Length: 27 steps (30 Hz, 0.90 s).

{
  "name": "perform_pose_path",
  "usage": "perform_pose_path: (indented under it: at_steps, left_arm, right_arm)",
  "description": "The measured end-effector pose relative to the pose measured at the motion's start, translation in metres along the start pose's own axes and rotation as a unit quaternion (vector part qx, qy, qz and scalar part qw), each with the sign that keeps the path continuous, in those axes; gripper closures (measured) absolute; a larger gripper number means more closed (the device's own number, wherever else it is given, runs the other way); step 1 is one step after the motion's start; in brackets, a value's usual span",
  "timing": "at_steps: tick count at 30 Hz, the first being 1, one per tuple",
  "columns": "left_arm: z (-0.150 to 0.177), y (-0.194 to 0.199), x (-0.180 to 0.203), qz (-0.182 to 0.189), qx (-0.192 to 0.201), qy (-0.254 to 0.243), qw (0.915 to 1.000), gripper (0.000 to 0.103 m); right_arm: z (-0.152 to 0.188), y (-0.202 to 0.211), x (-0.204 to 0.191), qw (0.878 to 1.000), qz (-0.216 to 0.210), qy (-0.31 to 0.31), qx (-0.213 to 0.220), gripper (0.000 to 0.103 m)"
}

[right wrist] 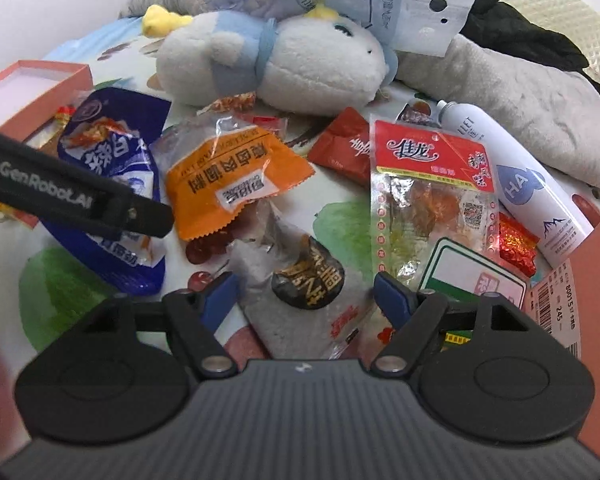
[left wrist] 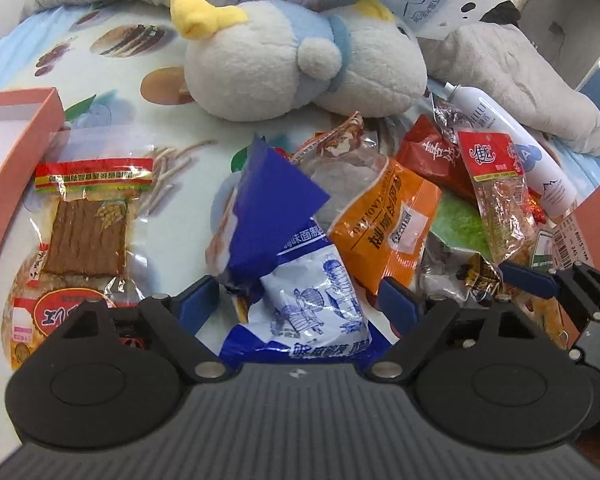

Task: Organize snacks
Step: 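Grasp the blue-white snack bag with the left tool while the right tool grasps the grey foil packet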

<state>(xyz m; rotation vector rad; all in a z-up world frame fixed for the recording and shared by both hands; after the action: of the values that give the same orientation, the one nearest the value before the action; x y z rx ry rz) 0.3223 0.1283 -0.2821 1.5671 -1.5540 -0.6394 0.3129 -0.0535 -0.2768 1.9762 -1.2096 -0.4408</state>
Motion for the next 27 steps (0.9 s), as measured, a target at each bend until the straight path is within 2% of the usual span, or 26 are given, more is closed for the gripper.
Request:
perform_pose_path:
  at_steps: [2, 5, 19, 25, 27]
  left_arm:
    - [0.001, 0.001, 0.002, -0.009, 0.002, -0.007, 0.9999, 0.026]
    - [0.003, 0.003, 0.002, -0.013, 0.003, -0.011, 0.9999, 0.030]
    - [0.034, 0.043, 0.003, -0.005, -0.002, 0.004, 1.0000, 0.033]
    - [0.059, 0.070, 0.009, 0.006, -0.002, 0.014, 0.9999, 0.033]
    - [0.066, 0.079, 0.012, 0.003, -0.003, 0.013, 0.9999, 0.033]
  right_arm:
    - [0.002, 0.000, -0.002, 1.000, 0.000, 0.003, 0.001, 0.027]
    - [0.003, 0.003, -0.004, 1.000, 0.000, 0.008, 0.002, 0.031]
    - [0.028, 0.041, -0.004, 1.000, -0.012, -0.005, -0.018, 0.035]
    - [0.049, 0.066, -0.004, 0.998, -0.027, -0.040, -0.031, 0.036]
    - [0.055, 0.075, 0.001, 0.996, -0.035, -0.074, -0.038, 0.036]
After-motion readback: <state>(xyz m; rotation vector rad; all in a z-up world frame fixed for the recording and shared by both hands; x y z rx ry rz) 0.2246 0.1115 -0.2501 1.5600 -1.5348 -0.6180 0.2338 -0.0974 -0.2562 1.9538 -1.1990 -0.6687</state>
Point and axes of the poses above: each gripper's, at about its wrist camera, not at the fingertips, and y roughly against the way its jaws point, x to its right, z to its underside, the point moved 1 cm from there along -y, roughly the way its jaws point, and after that the axes turned 4 degrees about -y, right-handed, at the moved point
